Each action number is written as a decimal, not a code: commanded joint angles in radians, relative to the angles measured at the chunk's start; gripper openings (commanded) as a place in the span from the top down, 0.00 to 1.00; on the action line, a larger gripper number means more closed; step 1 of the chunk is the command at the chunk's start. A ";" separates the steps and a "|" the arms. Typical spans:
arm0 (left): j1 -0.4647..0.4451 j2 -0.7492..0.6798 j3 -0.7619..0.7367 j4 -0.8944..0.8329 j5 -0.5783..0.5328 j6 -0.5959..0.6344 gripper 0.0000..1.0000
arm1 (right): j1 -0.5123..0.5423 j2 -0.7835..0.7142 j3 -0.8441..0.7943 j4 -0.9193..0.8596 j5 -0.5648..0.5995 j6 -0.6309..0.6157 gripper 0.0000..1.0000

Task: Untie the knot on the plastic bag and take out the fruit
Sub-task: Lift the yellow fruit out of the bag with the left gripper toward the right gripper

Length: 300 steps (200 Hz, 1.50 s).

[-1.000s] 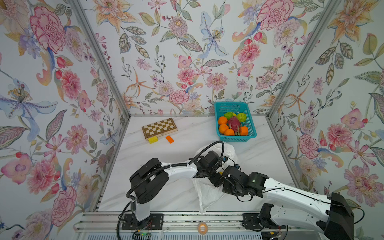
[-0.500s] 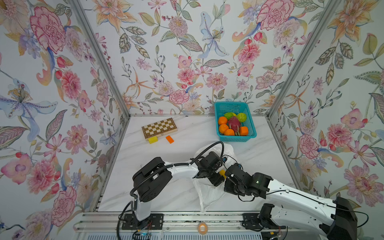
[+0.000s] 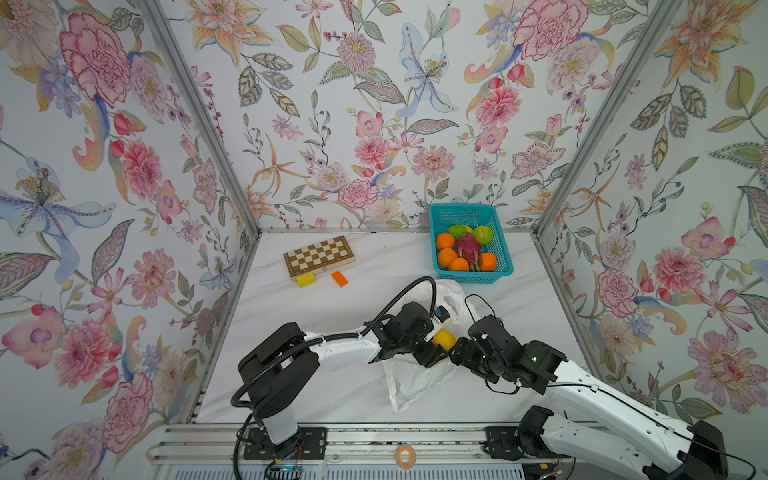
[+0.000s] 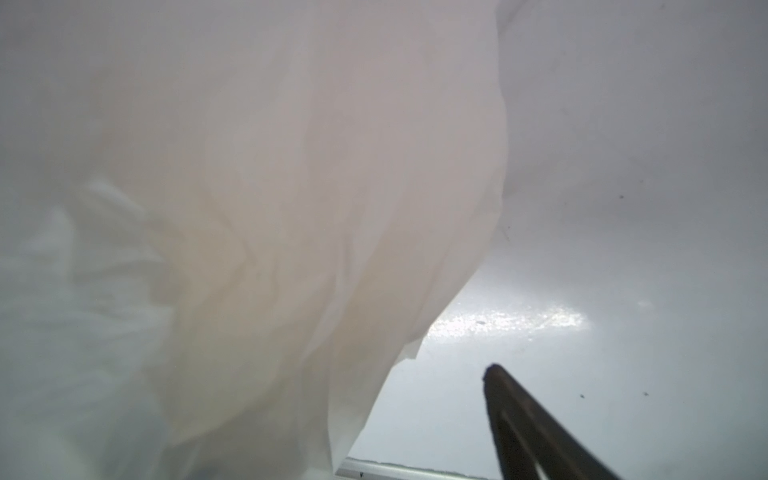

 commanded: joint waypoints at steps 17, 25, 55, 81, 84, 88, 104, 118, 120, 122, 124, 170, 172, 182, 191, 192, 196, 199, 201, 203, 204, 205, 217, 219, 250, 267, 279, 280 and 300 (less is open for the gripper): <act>0.011 -0.040 -0.031 0.077 -0.007 -0.002 0.43 | -0.106 0.016 0.075 -0.018 0.008 -0.086 0.09; 0.011 -0.041 -0.036 0.087 -0.004 -0.001 0.43 | -0.126 0.034 0.085 -0.018 0.005 -0.089 0.09; 0.010 -0.049 -0.039 0.089 -0.018 0.003 0.43 | -0.156 0.084 0.104 -0.018 0.004 -0.100 0.13; 0.013 -0.071 -0.058 0.112 -0.025 0.011 0.43 | -0.182 0.111 0.078 -0.018 0.002 -0.101 0.15; 0.015 -0.073 -0.060 0.114 -0.025 0.012 0.43 | -0.186 0.114 0.074 -0.018 -0.001 -0.100 0.15; 0.014 -0.076 -0.062 0.114 -0.027 0.014 0.43 | -0.193 0.118 0.070 -0.018 -0.006 -0.100 0.14; 0.013 -0.086 -0.067 0.116 -0.035 0.020 0.43 | -0.211 0.136 0.056 -0.019 -0.027 -0.100 0.15; 0.015 -0.099 -0.076 0.117 -0.044 0.027 0.43 | -0.213 0.148 0.051 -0.031 -0.035 -0.106 0.15; 0.015 -0.100 -0.078 0.118 -0.046 0.027 0.43 | -0.212 0.149 0.050 -0.031 -0.035 -0.108 0.14; 0.015 -0.103 -0.079 0.119 -0.048 0.028 0.43 | -0.213 0.149 0.049 -0.031 -0.038 -0.109 0.15; 0.015 -0.105 -0.081 0.120 -0.050 0.029 0.43 | -0.213 0.148 0.049 -0.031 -0.038 -0.110 0.15; 0.024 -0.152 -0.142 0.206 -0.062 0.034 0.42 | -0.213 0.109 0.056 -0.039 -0.049 -0.122 0.12; 0.024 -0.152 -0.142 0.209 -0.059 0.035 0.42 | -0.213 0.104 0.057 -0.039 -0.049 -0.123 0.12; 0.026 -0.152 -0.147 0.215 -0.057 0.039 0.42 | -0.213 0.083 0.063 -0.043 -0.049 -0.124 0.11; 0.028 -0.176 -0.145 0.210 -0.057 0.040 0.42 | -0.213 0.061 0.074 -0.050 -0.054 -0.125 0.09; 0.027 -0.180 -0.145 0.210 -0.057 0.040 0.42 | -0.213 0.058 0.075 -0.051 -0.056 -0.125 0.08; 0.029 -0.184 -0.143 0.204 -0.057 0.042 0.42 | -0.213 0.048 0.079 -0.052 -0.059 -0.125 0.07; 0.029 -0.185 -0.143 0.201 -0.057 0.043 0.42 | -0.213 0.041 0.080 -0.054 -0.062 -0.125 0.07; 0.029 -0.187 -0.142 0.199 -0.057 0.043 0.42 | -0.213 0.035 0.082 -0.053 -0.063 -0.125 0.06; 0.029 -0.187 -0.142 0.197 -0.058 0.043 0.42 | -0.214 0.029 0.084 -0.054 -0.064 -0.125 0.05; 0.030 -0.188 -0.141 0.197 -0.057 0.043 0.42 | -0.213 0.028 0.084 -0.054 -0.064 -0.124 0.04; 0.030 -0.188 -0.141 0.197 -0.058 0.043 0.42 | -0.213 0.024 0.085 -0.054 -0.065 -0.124 0.04; 0.033 -0.194 -0.143 0.198 -0.058 0.046 0.42 | -0.213 -0.010 0.093 -0.056 -0.066 -0.121 0.01; 0.034 -0.196 -0.145 0.198 -0.056 0.046 0.42 | -0.213 -0.015 0.095 -0.055 -0.067 -0.120 0.01; 0.039 -0.208 -0.143 0.200 -0.040 0.066 0.41 | -0.212 -0.088 0.140 -0.057 -0.060 -0.127 0.01; 0.040 -0.215 -0.146 0.198 -0.044 0.068 0.41 | -0.213 -0.108 0.186 -0.056 -0.055 -0.147 0.01; 0.040 -0.223 -0.150 0.203 -0.049 0.065 0.41 | -0.212 -0.110 0.227 -0.056 -0.046 -0.161 0.01; 0.040 -0.224 -0.151 0.202 -0.049 0.065 0.41 | -0.212 -0.110 0.230 -0.055 -0.044 -0.163 0.01; 0.040 -0.243 -0.163 0.227 -0.047 0.055 0.41 | -0.213 -0.097 0.300 -0.046 -0.034 -0.191 0.01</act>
